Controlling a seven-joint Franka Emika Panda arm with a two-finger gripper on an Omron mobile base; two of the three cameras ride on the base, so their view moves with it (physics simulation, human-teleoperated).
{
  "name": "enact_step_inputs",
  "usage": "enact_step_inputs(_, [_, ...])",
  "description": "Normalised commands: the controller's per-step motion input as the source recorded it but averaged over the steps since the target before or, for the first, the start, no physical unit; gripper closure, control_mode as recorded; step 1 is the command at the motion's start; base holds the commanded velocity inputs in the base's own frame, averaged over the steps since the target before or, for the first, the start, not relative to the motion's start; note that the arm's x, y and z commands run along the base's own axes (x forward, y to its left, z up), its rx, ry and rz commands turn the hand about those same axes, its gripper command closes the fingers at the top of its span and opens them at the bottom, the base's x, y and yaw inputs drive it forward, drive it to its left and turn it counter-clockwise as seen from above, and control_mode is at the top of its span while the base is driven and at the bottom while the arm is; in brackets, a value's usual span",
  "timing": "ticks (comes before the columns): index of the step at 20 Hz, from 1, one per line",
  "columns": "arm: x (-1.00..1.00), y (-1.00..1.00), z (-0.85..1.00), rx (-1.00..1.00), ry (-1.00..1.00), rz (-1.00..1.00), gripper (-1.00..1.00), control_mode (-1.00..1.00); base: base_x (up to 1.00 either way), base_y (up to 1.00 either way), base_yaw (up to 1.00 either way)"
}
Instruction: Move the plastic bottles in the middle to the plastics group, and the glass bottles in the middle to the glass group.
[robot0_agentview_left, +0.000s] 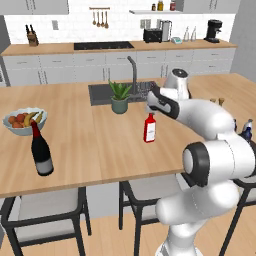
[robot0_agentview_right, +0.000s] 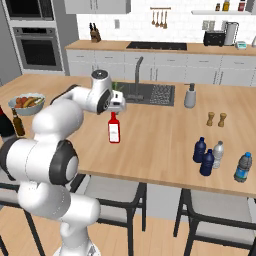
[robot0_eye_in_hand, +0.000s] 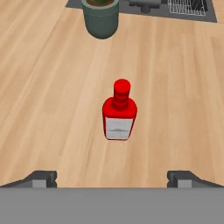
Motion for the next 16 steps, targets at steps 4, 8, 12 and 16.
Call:
enact_step_inputs(4, [0.30, 0.11, 0.00, 0.00, -0.01, -0.05, -1.00, -1.00, 0.00, 0.00, 0.00])
enact_step_inputs(8, [0.41, 0.00, -0.19, 0.00, 0.00, -0.03, -1.00, -1.00, 0.00, 0.00, 0.00])
enact_step_inputs(12, [0.19, -0.03, -0.38, 0.00, 0.00, -0.01, -1.00, -1.00, 0.00, 0.00, 0.00])
enact_step_inputs(16, [0.24, 0.00, -0.24, 0.00, -0.03, 0.00, -1.00, -1.00, 0.00, 0.00, 0.00])
